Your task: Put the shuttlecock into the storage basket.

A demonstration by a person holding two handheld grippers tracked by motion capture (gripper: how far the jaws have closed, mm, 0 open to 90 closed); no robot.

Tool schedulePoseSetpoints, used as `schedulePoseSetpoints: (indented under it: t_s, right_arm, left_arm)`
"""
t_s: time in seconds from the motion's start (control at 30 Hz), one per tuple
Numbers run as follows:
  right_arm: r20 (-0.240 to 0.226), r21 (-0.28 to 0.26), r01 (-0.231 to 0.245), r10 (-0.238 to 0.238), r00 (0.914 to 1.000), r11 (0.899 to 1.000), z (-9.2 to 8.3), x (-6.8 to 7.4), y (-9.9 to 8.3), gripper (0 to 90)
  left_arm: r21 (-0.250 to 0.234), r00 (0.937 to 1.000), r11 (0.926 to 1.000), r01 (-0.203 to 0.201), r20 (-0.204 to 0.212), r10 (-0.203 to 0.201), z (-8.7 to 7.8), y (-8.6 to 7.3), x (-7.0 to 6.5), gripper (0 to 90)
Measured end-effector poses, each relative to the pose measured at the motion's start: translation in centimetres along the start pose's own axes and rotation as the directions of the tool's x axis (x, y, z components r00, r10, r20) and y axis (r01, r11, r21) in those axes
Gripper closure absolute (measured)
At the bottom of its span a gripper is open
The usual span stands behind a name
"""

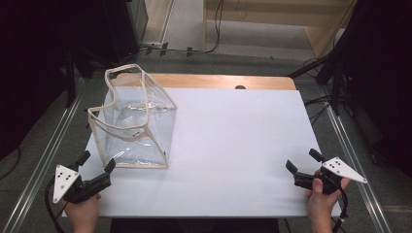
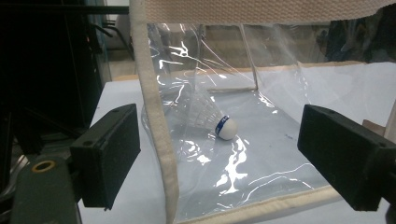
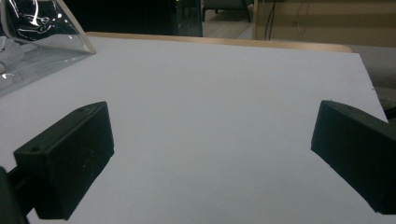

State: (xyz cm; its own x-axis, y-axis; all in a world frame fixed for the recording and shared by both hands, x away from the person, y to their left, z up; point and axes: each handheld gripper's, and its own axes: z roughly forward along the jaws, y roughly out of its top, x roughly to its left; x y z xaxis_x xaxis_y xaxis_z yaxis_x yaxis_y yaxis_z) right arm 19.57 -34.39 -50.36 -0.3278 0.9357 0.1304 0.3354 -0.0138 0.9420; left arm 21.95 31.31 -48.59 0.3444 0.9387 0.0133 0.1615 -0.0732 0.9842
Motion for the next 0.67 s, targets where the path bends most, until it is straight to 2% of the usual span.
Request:
schedulePoseSetpoints:
  t_s: [0.2,0.43,0.67]
  right_arm:
    - [0.011,-0.015,-0.024,0.024,0.9997,1.000,-0.7,-0.9,-0.2,0.0]
    - [0.009,-0.004,-0.017,0.017,0.9998,1.000,-0.5,-1.0,-0.4,0.0]
    - [0.014,-0.015,-0.027,0.027,0.9995,1.000,-0.6,-1.2,-0.5,0.0]
  left_arm:
    - [0.000,1.0000,1.0000,0.003,0.000,-0.003,0.0,0.0,0.0,13.7]
    - [0.000,1.0000,1.0000,0.001,0.000,-0.001,0.0,0.0,0.0,13.7]
    - [0.001,1.0000,1.0000,-0.001,-0.002,0.001,0.0,0.0,0.0,13.7]
